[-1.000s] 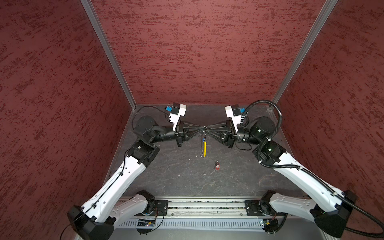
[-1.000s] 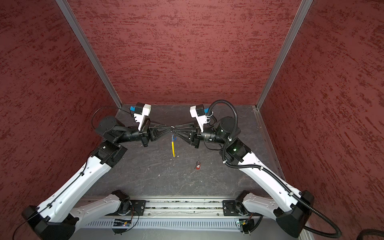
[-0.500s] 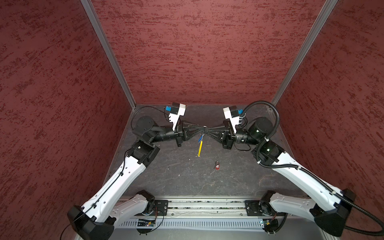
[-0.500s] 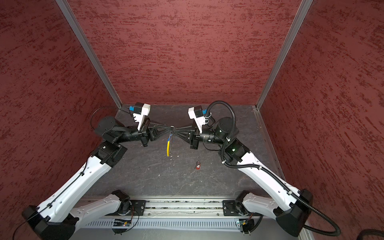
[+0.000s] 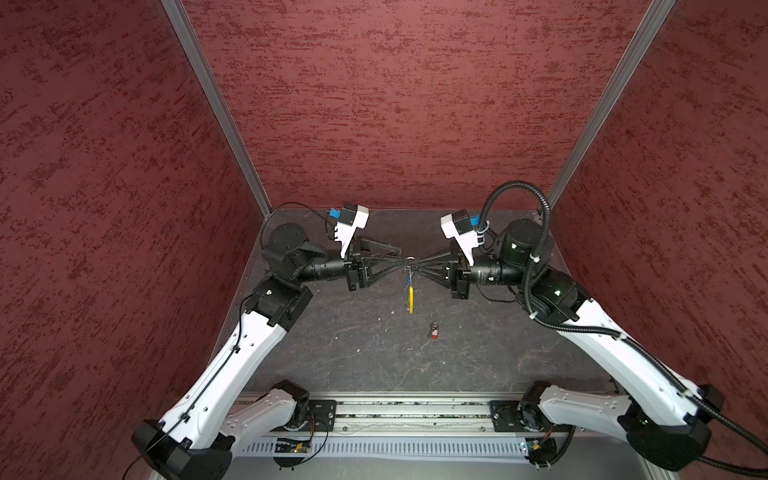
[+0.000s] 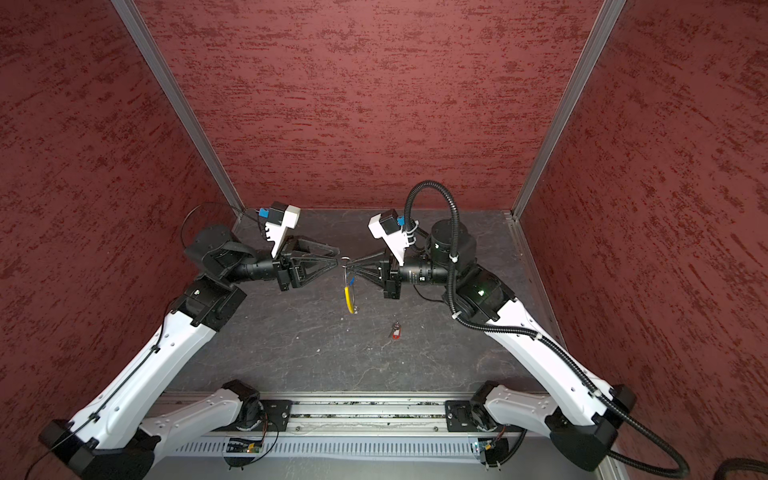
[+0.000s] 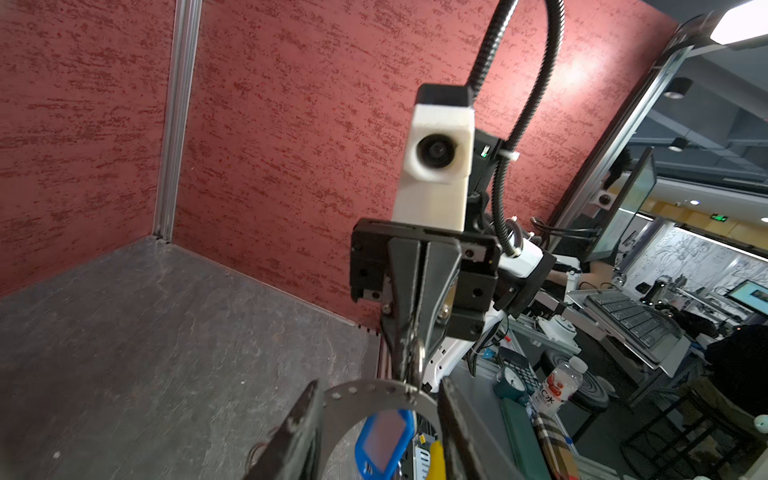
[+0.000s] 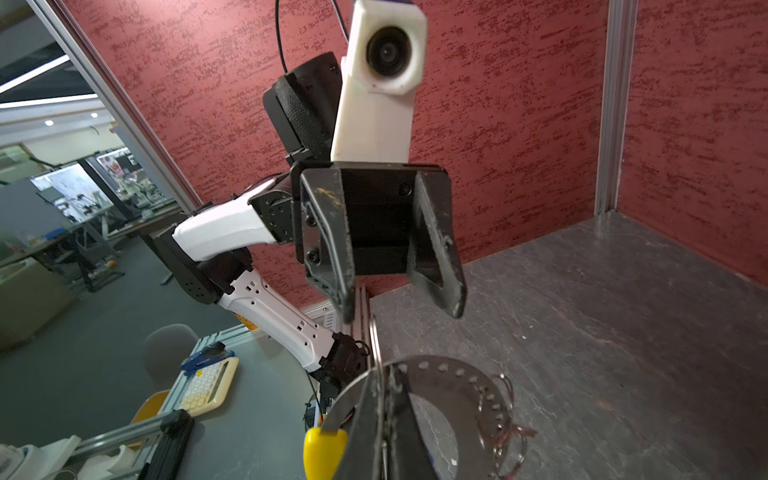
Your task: Remove the keys from the keyring
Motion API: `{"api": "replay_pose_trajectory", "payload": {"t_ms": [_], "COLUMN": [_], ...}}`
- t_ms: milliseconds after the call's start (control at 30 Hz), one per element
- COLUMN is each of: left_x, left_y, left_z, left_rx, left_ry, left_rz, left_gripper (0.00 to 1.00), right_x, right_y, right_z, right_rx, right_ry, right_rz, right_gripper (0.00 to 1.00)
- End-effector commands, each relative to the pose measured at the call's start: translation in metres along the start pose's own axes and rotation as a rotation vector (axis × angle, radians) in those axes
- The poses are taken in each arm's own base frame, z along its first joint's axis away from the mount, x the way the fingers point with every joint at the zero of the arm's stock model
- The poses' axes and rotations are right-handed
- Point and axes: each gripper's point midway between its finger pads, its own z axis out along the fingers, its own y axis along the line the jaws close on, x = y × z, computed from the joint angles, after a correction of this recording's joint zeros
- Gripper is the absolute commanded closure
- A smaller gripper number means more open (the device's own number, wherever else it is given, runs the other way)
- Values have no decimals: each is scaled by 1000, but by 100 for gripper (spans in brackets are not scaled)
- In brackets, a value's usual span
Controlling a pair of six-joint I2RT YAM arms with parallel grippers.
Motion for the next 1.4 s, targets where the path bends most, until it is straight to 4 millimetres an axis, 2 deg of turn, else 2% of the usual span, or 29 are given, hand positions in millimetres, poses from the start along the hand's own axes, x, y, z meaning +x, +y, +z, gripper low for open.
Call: {"api": "replay_pose_trajectory", "payload": {"t_ms": [0,167,300,467,600,767,1000,1067,1133,1367], "left_x": [15,22,27,31,34,36,41,42,43,38], "left_y": [-7,-10,-3,3,5,5,4,5,6,2], "left_z": [-5,-2,3,9,15,18,21,21,21,22], "left_rx": [-4,-16,-22,-18,-11,-2,12,9,5,22], "left_ry": [106,150,169,188,205,214,230,232,236,221], "left_rz": [-18,-3,-15,-31,-35,-37,-46,-50,-53,-44], "left_gripper": [58,59,67,67,75,77,88,86,80,87], "right_x": [27,37,37,36,38,38,37,36,34,33], "right_y": [-2,-14,-13,-10,-11,-12,-18,-19,-20,-21], "right_z": [-3,-3,-3,-2,-1,0,1,1,1,3], "right_rx": [28,87,78,59,56,60,93,95,100,104], "right_ry": [169,284,305,318,328,332,335,334,329,331], "right_rz": [-3,28,35,44,51,52,46,45,43,47], "right_gripper": [100,100,100,100,100,100,100,100,100,100]}}
